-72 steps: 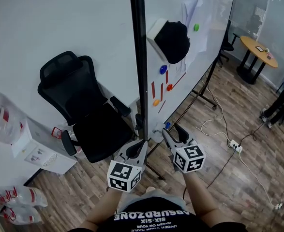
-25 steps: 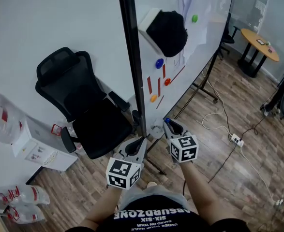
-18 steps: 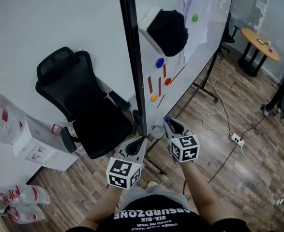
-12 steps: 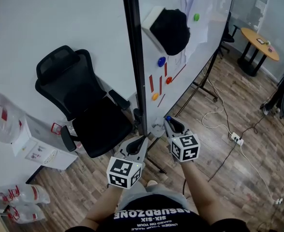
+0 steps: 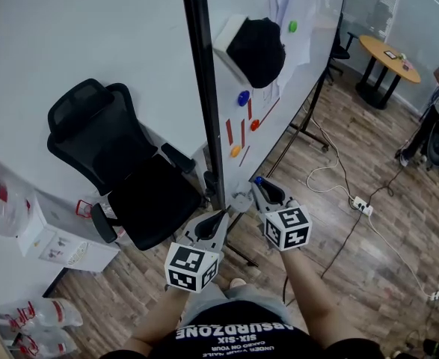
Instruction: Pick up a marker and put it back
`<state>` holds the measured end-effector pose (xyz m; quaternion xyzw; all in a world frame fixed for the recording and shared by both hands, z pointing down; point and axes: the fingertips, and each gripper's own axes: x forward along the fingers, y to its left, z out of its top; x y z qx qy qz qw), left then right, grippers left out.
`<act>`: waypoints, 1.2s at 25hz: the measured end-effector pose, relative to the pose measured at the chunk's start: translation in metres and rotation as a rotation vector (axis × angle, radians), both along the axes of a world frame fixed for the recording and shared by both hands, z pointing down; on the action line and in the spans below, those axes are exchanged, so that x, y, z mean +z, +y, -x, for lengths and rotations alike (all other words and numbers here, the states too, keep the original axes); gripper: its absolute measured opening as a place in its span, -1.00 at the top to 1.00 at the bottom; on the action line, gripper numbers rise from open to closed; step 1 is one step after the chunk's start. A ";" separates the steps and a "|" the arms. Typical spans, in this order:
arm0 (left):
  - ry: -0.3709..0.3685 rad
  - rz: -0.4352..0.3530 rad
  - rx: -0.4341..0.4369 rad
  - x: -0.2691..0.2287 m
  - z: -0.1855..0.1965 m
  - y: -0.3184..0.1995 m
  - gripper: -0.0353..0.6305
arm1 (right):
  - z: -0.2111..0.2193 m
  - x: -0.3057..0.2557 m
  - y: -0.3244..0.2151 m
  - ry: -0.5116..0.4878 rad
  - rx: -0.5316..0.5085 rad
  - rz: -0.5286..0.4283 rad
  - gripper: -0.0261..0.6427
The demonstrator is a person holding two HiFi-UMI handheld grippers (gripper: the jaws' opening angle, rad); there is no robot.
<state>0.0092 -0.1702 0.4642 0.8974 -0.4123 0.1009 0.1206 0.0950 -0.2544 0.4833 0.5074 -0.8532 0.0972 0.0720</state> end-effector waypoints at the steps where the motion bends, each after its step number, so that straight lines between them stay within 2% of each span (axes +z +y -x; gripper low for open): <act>1: 0.000 0.002 0.006 0.000 0.000 0.000 0.87 | 0.000 -0.004 0.000 -0.002 0.003 -0.005 0.73; 18: -0.008 0.011 0.082 -0.010 0.000 -0.002 0.87 | 0.004 -0.062 0.017 -0.060 0.041 -0.097 0.73; 30: -0.004 -0.012 0.116 -0.023 0.000 -0.001 0.87 | 0.003 -0.102 0.037 -0.092 0.065 -0.174 0.73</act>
